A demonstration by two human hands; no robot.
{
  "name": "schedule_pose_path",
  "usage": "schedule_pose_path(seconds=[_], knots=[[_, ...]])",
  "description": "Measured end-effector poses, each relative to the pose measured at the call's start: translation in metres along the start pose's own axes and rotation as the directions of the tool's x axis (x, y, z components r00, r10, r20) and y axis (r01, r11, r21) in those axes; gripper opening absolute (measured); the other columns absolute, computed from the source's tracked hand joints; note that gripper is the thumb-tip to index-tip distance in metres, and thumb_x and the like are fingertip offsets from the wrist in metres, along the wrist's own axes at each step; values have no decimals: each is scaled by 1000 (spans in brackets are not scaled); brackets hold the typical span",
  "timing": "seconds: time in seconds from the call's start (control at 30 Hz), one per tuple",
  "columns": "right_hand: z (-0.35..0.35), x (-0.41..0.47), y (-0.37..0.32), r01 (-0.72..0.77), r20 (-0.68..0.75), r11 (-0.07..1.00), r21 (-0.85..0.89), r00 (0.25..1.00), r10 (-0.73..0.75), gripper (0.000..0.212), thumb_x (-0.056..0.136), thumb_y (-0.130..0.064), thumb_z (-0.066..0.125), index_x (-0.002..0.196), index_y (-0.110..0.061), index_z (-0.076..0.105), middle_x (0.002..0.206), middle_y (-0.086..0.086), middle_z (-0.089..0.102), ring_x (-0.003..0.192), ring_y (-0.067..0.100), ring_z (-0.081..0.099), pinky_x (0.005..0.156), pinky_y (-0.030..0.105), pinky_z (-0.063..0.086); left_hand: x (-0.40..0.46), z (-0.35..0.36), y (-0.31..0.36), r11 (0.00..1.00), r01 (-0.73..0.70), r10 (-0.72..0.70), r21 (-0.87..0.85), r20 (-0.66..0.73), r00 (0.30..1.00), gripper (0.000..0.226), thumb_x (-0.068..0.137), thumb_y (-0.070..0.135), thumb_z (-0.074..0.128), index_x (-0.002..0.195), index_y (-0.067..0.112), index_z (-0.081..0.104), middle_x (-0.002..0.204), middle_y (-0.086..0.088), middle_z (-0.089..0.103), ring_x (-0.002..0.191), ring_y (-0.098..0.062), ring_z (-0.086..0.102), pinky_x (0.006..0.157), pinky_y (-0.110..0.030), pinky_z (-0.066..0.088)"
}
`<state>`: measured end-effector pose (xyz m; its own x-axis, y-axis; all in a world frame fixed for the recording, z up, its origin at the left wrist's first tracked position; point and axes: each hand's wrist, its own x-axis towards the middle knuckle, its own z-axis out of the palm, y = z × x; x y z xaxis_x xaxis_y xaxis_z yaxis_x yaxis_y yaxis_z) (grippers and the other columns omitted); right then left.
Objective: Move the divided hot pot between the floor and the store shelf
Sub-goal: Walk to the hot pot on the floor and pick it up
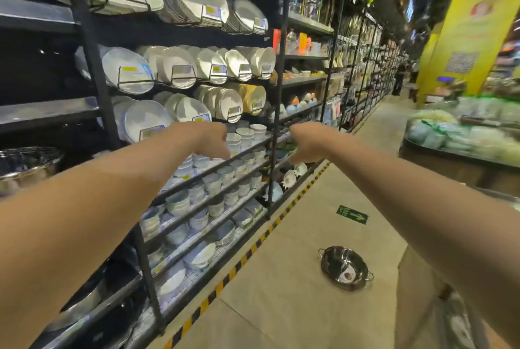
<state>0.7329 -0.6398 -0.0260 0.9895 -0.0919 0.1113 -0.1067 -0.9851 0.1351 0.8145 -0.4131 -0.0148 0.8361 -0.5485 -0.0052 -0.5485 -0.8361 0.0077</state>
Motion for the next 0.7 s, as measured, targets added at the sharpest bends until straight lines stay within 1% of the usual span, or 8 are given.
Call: schedule_pose_path(seconds=[0.07, 0.13, 0.2, 0.3, 0.33, 0.47, 0.6, 0.7], knots=[[7, 22, 12, -55, 15, 998, -15, 998, 55, 32, 81, -34, 76, 82, -20, 47, 88, 4, 59, 72, 19, 56, 54, 33, 48, 44, 4, -2, 998, -59, 59, -11, -4, 998, 43, 84, 37, 59, 118, 12, 53, 117, -8, 59, 87, -25, 57, 74, -37, 47], [12, 38, 23, -111, 44, 992, -53, 993, 114, 34, 80, -36, 76, 94, -15, 53, 92, 6, 63, 78, 24, 60, 63, 37, 55, 83, 6, 3, 992, -123, 123, -5, 21, 992, 49, 84, 39, 57, 123, 10, 53, 122, -9, 58, 96, -27, 58, 78, -39, 50], [18, 52, 41, -168, 71, 983, -71, 982, 173, 40, 81, -35, 75, 107, -9, 59, 99, 10, 66, 87, 29, 64, 77, 43, 59, 121, 8, 13, 983, -182, 182, -17, 61, 981, 51, 83, 43, 57, 122, 10, 54, 123, -11, 58, 99, -29, 59, 74, -39, 51], [23, 72, 78, -255, 75, 965, -61, 963, 259, 42, 85, -31, 76, 115, -8, 59, 105, 10, 64, 91, 27, 60, 79, 39, 56, 178, 8, 32, 963, -269, 270, -25, 56, 961, 55, 82, 46, 58, 122, 9, 55, 122, -12, 58, 102, -30, 59, 79, -42, 50], [24, 79, 92, -279, 80, 958, -60, 956, 283, 44, 86, -31, 76, 118, -8, 57, 108, 11, 63, 93, 27, 59, 79, 37, 53, 195, 7, 41, 956, -292, 293, -27, 51, 955, 53, 82, 44, 58, 122, 10, 55, 121, -11, 59, 100, -29, 59, 80, -42, 50], [29, 106, 154, -352, 80, 934, -63, 931, 357, 53, 88, -30, 74, 130, -5, 53, 123, 15, 61, 106, 32, 59, 76, 34, 44, 266, 7, 83, 925, -381, 381, -22, 46, 923, 43, 81, 40, 59, 110, 8, 58, 105, -11, 61, 78, -23, 59, 63, -35, 47], [35, 145, 227, -409, 85, 908, -89, 906, 416, 40, 89, -34, 74, 111, -8, 54, 103, 10, 56, 88, 27, 51, 71, 33, 40, 345, 0, 133, 908, -419, 418, 4, 48, 907, 28, 83, 36, 60, 102, 15, 55, 94, -5, 58, 75, -19, 56, 60, -34, 46], [43, 178, 283, -439, 53, 896, -70, 895, 443, 40, 88, -35, 74, 108, -8, 53, 100, 8, 55, 88, 27, 52, 70, 33, 41, 405, -8, 171, 901, -433, 432, 8, 48, 900, 32, 86, 33, 60, 112, 16, 51, 94, -1, 54, 76, -16, 53, 58, -29, 38]])
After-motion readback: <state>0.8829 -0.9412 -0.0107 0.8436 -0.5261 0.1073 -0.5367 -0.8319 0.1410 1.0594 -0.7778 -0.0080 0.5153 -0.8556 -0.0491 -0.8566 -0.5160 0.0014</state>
